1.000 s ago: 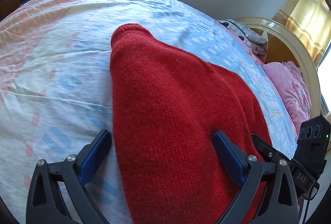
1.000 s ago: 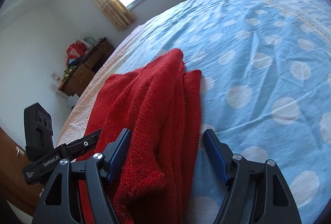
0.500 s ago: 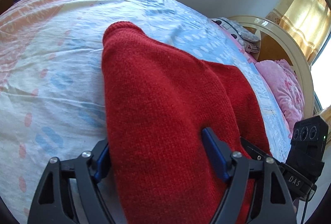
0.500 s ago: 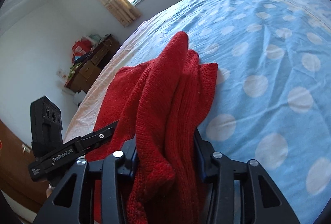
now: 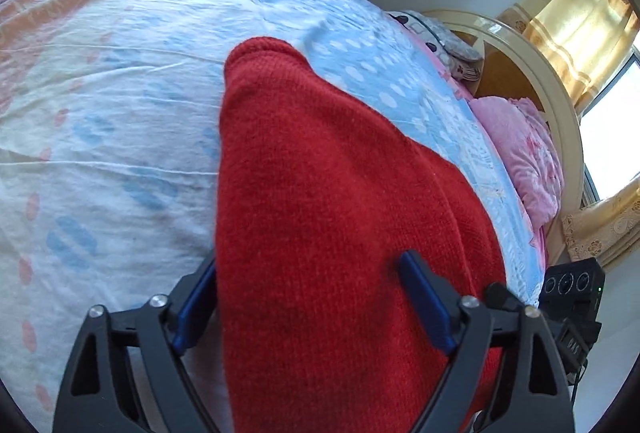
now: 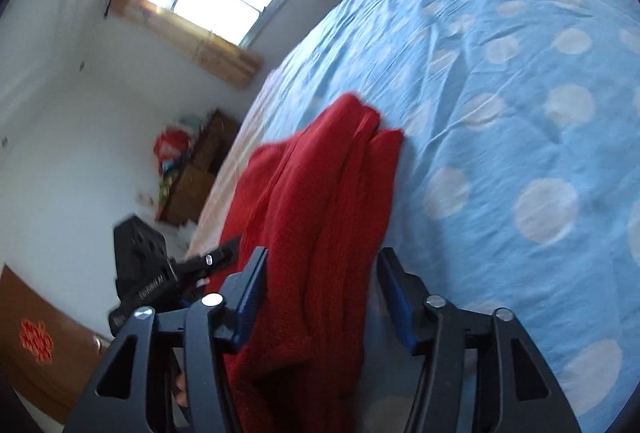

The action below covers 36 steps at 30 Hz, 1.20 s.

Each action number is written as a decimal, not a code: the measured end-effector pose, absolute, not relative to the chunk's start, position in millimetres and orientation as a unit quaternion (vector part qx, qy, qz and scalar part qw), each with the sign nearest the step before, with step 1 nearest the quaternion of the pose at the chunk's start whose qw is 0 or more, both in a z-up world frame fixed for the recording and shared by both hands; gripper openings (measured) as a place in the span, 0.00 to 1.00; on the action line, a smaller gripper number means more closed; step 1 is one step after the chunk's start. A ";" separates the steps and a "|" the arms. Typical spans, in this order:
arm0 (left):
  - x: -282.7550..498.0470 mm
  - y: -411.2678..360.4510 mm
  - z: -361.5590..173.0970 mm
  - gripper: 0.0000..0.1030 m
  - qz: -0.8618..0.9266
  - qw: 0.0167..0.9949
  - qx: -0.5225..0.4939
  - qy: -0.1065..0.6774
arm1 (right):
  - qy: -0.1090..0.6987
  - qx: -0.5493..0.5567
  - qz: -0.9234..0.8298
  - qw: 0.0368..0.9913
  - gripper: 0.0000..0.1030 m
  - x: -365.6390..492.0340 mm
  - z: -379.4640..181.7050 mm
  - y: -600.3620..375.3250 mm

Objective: Fold small clothes
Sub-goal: 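Close the right gripper on the red sweater's edge while the left gripper closes on it too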

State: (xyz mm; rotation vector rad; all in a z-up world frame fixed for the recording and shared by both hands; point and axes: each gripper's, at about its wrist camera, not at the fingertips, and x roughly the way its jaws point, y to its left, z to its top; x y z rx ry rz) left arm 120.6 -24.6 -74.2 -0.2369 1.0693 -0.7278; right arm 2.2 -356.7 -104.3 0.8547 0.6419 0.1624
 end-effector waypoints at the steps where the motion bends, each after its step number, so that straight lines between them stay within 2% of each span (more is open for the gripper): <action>1: 119.9 -27.6 -74.8 0.90 -0.337 0.794 -0.102 0.496 | 0.308 0.397 0.076 0.861 0.59 4.1 -104.0 -352.3; 5: 110.4 -39.3 -72.5 0.90 -0.322 0.811 -0.061 0.484 | 0.320 0.317 0.052 0.891 0.70 13.0 -98.4 -322.5; 7: 109.1 -37.4 -72.1 0.84 -0.324 0.812 -0.064 0.481 | 0.327 0.297 0.044 0.896 0.72 20.8 -96.7 -308.5; 8: 109.2 -36.0 -72.4 0.79 -0.325 0.812 -0.067 0.480 | 0.335 0.285 0.042 0.897 0.71 25.3 -95.9 -302.5; 9: 109.2 -34.6 -72.2 0.77 -0.328 0.812 -0.072 0.478 | 0.339 0.282 0.044 0.896 0.60 28.0 -95.6 -299.5; 12: 108.0 -29.8 -72.9 0.67 -0.323 0.813 -0.087 0.476 | 0.344 0.304 0.051 0.887 0.46 28.3 -96.5 -298.2; 14: 105.8 -27.0 -71.3 0.55 -0.320 0.811 -0.101 0.479 | 0.344 0.301 0.043 0.888 0.41 22.1 -92.9 -297.3; 16: 100.8 -27.5 -67.0 0.47 -0.315 0.811 -0.105 0.481 | 0.342 0.292 0.034 0.893 0.40 10.2 -85.1 -295.2; 20: 74.0 -34.2 -55.0 0.43 -0.300 0.815 -0.081 0.489 | 0.349 0.275 0.030 0.896 0.40 -16.3 -67.8 -293.9; 27: 10.3 -35.2 -51.2 0.42 -0.303 0.788 -0.074 0.531 | 0.380 0.307 0.056 0.871 0.40 -82.7 -61.4 -311.3; 28: 6.1 -36.9 -52.8 0.46 -0.303 0.787 -0.072 0.532 | 0.384 0.308 0.049 0.869 0.40 -89.0 -66.9 -312.2; 31: 5.7 -44.6 -64.9 0.76 -0.280 0.793 -0.069 0.537 | 0.394 0.329 0.028 0.858 0.40 -98.7 -88.8 -311.7; 32: 7.0 -43.4 -67.1 0.78 -0.279 0.792 -0.082 0.536 | 0.387 0.340 0.027 0.857 0.40 -102.9 -94.7 -311.0; 34: 4.8 -47.6 -65.9 0.78 -0.277 0.802 -0.073 0.523 | 0.375 0.342 0.018 0.862 0.40 -105.5 -97.5 -308.9; 36: -1.8 -52.1 -63.1 0.66 -0.278 0.813 -0.056 0.509 | 0.377 0.321 0.002 0.869 0.40 -105.2 -93.9 -301.0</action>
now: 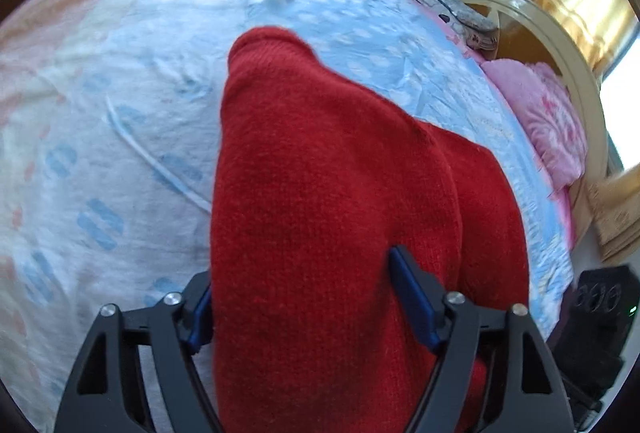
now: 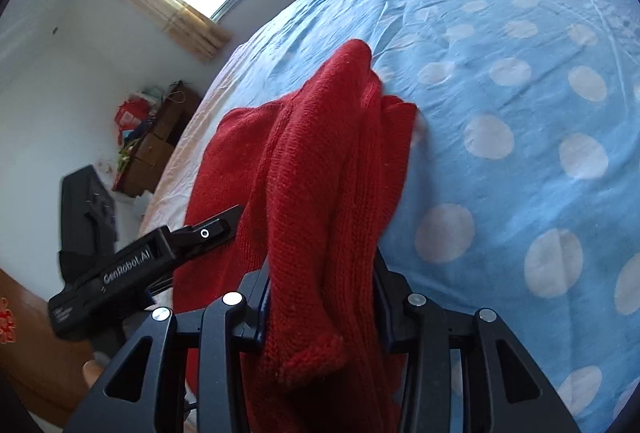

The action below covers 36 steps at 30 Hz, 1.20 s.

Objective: Fold small clothes

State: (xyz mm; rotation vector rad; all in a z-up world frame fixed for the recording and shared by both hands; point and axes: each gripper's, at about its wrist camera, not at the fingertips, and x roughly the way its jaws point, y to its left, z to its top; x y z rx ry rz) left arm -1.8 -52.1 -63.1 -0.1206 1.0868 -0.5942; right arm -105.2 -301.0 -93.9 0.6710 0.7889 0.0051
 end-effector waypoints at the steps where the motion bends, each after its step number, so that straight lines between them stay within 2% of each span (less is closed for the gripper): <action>1: -4.7 -52.8 -59.8 0.55 -0.283 0.815 -0.056 0.503 | 0.380 0.300 -0.007 0.875 0.40 -104.4 -88.8 -295.3; 2: -7.7 -53.0 -56.0 0.47 -0.282 0.819 -0.049 0.497 | 0.381 0.281 -0.014 0.881 0.40 -103.7 -84.4 -293.1; 5: -16.4 -52.1 -44.4 0.38 -0.277 0.831 -0.024 0.482 | 0.366 0.242 -0.027 0.898 0.40 -108.4 -66.0 -276.2; 12: -28.0 -39.9 -37.3 0.37 -0.283 0.833 -0.027 0.474 | 0.329 0.153 -0.049 0.930 0.40 -124.7 -34.1 -237.2; 36: -25.3 79.3 -5.7 0.37 -0.164 0.894 -0.066 0.412 | 0.308 0.116 0.067 0.942 0.40 -76.2 -5.6 -119.7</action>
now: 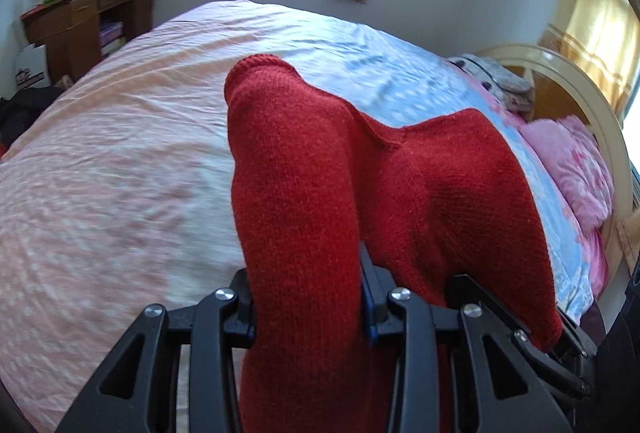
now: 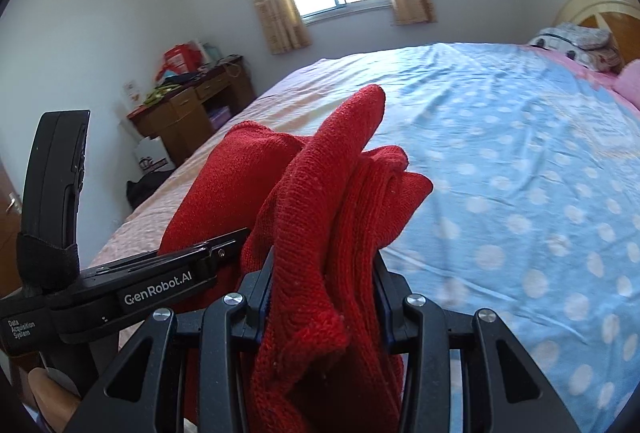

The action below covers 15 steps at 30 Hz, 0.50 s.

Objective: Fold small clothes

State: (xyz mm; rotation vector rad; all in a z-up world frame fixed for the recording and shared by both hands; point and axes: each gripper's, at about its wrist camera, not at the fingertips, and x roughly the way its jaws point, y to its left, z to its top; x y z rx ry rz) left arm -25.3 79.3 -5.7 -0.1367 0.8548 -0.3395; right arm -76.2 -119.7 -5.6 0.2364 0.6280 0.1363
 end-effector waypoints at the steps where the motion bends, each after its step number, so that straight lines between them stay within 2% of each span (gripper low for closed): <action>1: -25.5 84.2 -5.6 0.37 -0.158 0.895 -0.068 0.411 | 0.308 0.114 0.074 0.942 0.40 -73.2 -5.1 -113.1; 15: -18.7 158.2 -3.9 0.37 -0.073 0.913 -0.092 0.391 | 0.313 0.077 0.145 0.936 0.40 -38.2 -4.5 -20.7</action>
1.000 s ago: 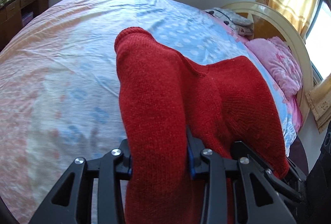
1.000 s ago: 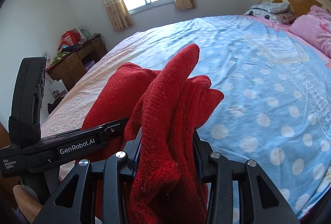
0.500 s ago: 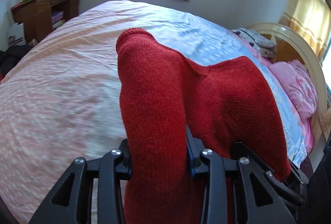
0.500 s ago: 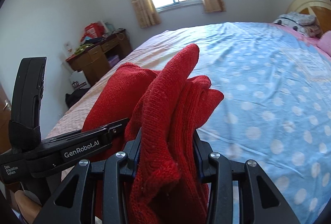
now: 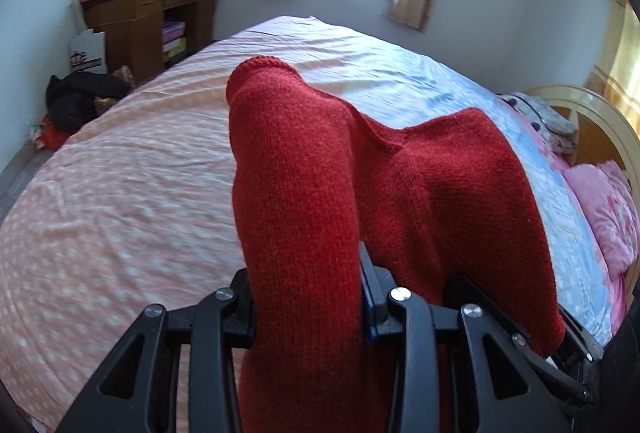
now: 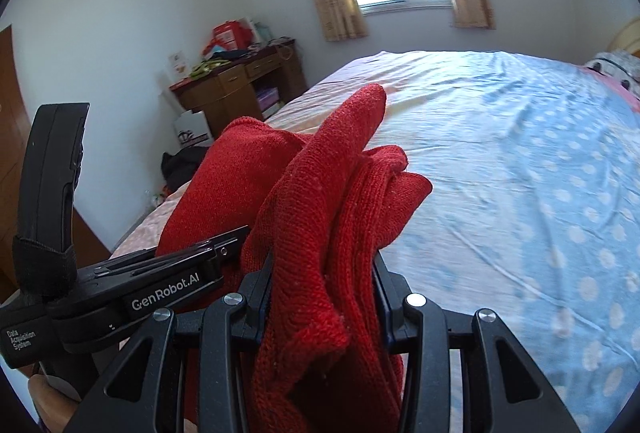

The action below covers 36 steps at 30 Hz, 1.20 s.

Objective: Fold small clothes

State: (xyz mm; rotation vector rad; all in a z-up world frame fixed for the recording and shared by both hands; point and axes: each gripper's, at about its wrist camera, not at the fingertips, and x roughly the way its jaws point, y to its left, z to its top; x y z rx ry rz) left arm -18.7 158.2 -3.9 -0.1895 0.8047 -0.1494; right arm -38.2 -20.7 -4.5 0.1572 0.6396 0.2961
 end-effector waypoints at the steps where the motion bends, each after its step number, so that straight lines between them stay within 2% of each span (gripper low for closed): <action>1: -18.0 164.2 -3.6 0.37 -0.066 0.915 -0.091 0.389 | 0.313 0.076 0.150 0.935 0.40 -35.7 -4.8 -14.0; 17: 3.1 237.0 -4.1 0.37 0.000 0.923 -0.095 0.373 | 0.310 0.081 0.206 0.924 0.40 6.1 -11.0 72.1; 36: 54.7 282.0 -9.4 0.37 0.043 0.931 -0.052 0.360 | 0.310 0.140 0.216 0.915 0.40 80.0 -40.7 115.5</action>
